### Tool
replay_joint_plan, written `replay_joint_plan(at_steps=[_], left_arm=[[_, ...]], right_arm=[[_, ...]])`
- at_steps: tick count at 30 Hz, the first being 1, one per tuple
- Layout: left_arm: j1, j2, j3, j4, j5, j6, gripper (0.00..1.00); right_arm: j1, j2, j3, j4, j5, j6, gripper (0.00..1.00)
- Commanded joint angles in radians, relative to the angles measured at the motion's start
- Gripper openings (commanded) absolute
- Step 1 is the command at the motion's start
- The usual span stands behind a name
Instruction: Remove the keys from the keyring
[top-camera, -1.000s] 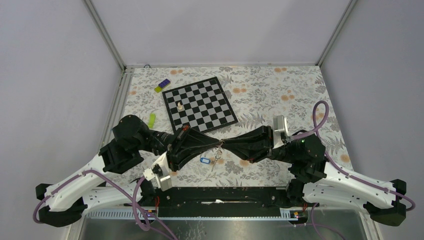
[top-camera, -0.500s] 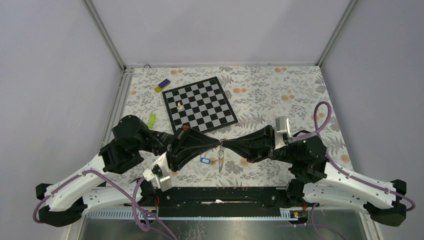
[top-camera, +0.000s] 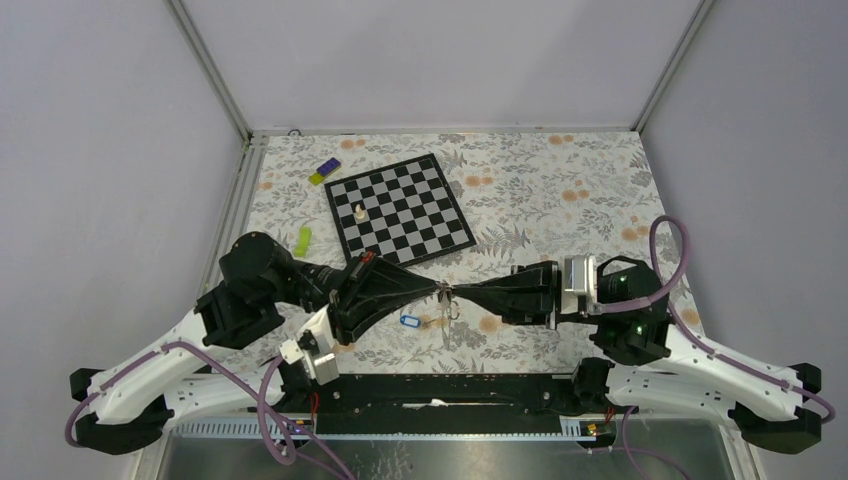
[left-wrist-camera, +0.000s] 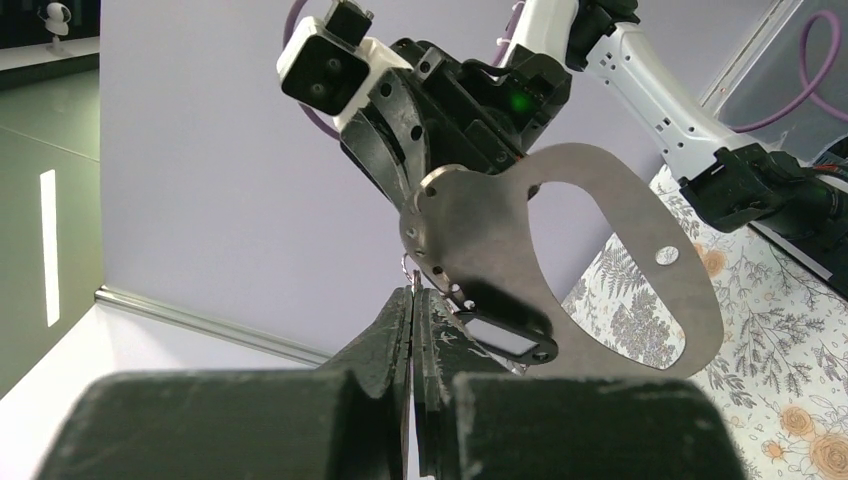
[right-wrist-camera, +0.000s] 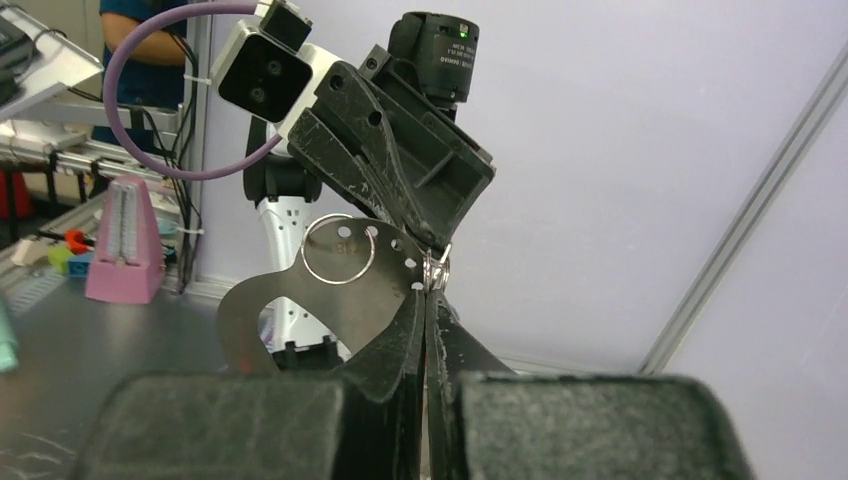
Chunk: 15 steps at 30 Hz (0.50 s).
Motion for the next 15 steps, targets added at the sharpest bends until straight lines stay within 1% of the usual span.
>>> replay_joint_plan(at_steps=[1,9,15], left_arm=[[0.001,-0.012,0.007,0.070,0.011,-0.016,0.00],[0.001,-0.010,0.012,0.064,0.018,-0.030,0.00],[0.000,-0.006,0.032,0.035,0.032,-0.036,0.00]], right_arm=[[0.005,-0.005,0.105,-0.095,-0.060,-0.171,0.00],[0.005,0.039,0.229,-0.370,-0.105,-0.451,0.00],[0.005,0.070,0.302,-0.558,-0.078,-0.636,0.00]])
